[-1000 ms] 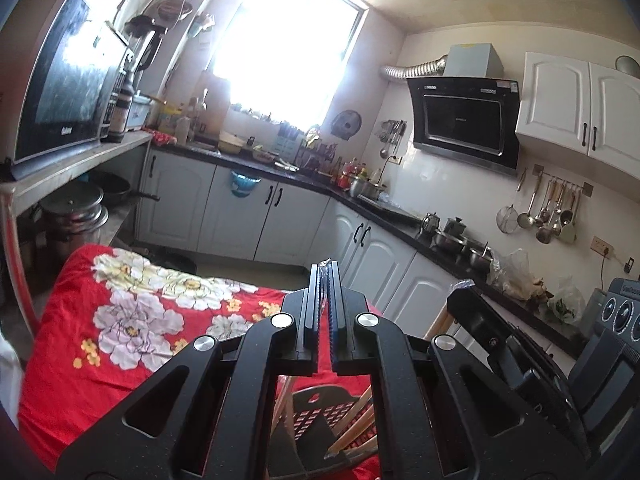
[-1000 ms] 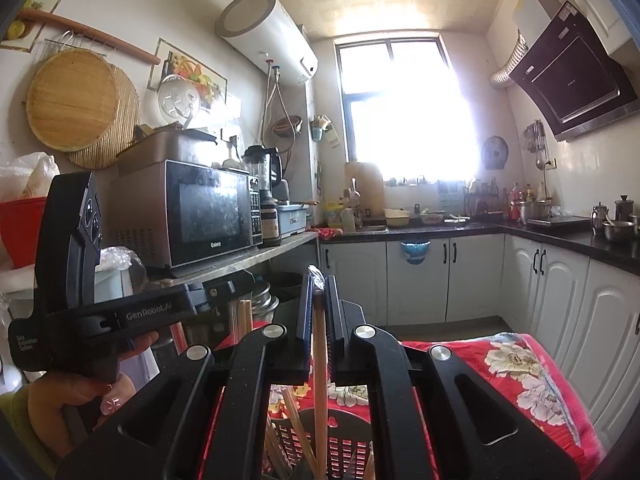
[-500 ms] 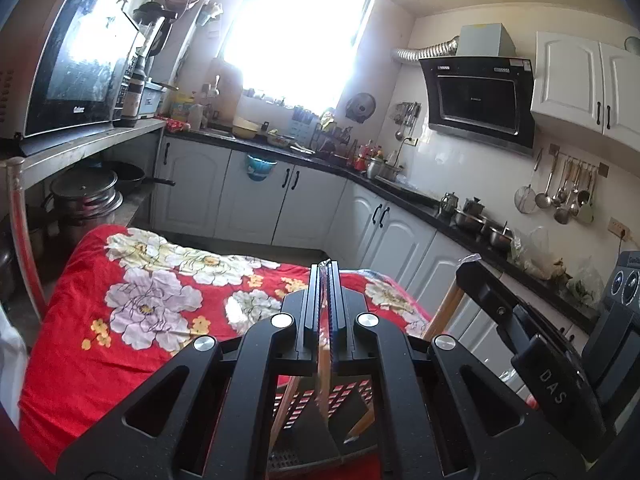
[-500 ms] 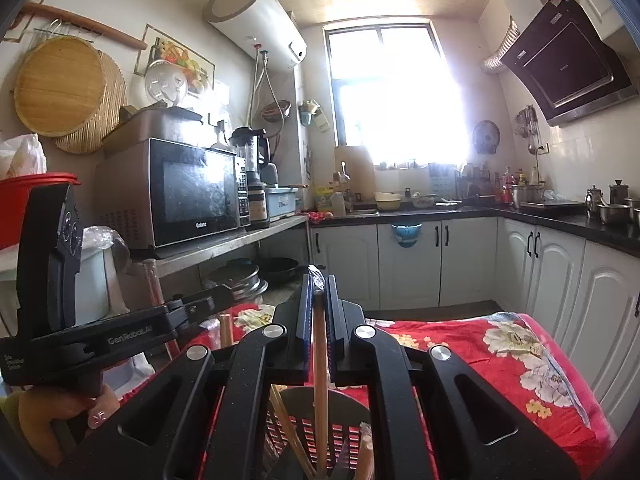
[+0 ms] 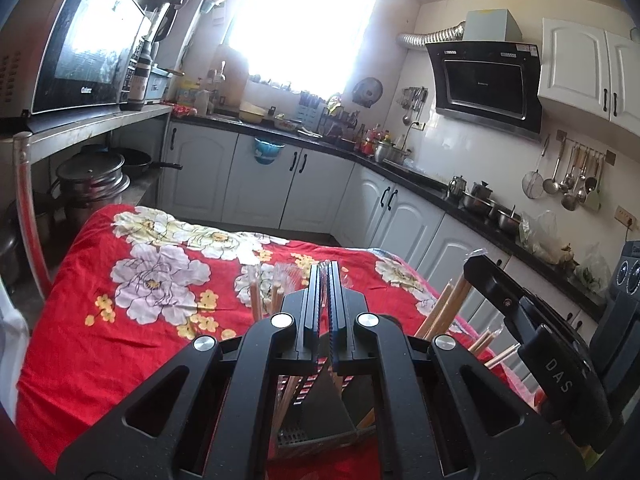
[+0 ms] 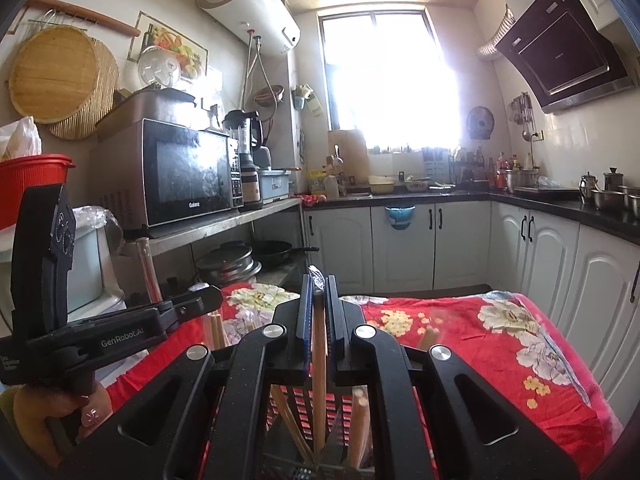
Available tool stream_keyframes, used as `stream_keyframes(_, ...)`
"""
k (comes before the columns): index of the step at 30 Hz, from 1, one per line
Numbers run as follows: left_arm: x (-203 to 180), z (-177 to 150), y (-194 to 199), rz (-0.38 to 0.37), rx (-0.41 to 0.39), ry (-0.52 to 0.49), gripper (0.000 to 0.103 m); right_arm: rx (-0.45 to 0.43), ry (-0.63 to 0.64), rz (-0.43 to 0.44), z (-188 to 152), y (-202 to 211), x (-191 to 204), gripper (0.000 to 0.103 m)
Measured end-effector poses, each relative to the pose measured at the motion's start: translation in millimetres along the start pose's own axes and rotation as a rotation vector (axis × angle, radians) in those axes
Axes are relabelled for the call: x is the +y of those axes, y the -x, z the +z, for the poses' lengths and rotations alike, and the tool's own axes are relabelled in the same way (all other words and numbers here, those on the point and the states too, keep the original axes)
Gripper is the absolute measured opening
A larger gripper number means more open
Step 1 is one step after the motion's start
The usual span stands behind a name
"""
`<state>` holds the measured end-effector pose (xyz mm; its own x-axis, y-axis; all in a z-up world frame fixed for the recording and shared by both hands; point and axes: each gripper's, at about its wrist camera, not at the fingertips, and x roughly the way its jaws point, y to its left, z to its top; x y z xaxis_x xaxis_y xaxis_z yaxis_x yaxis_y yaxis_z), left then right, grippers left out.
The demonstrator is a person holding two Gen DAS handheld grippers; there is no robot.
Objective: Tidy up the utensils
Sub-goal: 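Push both packs fully into the caddy and open both tools, then withdraw both open tools from the caddy back over the cloth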
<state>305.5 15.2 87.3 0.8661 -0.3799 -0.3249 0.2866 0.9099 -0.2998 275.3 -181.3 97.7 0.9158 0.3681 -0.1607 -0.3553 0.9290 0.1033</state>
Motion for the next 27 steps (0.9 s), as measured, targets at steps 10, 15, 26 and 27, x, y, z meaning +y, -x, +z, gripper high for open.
stream_keyframes(10, 2, -8, 10, 0.006, 0.0, 0.011, 0.002, 0.05, -0.023, -0.017, -15, 12, -7, 0.007)
stream_keyframes(15, 1, -10, 18, 0.007, 0.0, 0.019, 0.002, 0.072, -0.037, -0.023, -20, 19, -10, 0.013)
stream_keyframes(26, 5, -15, 28, 0.02, 0.015, 0.048, 0.021, 0.101, -0.045, -0.038, -25, 40, -12, 0.039)
stream_keyframes(27, 6, -17, 29, 0.028, 0.022, 0.053, 0.023, 0.106, -0.05, -0.037, -27, 42, -12, 0.041)
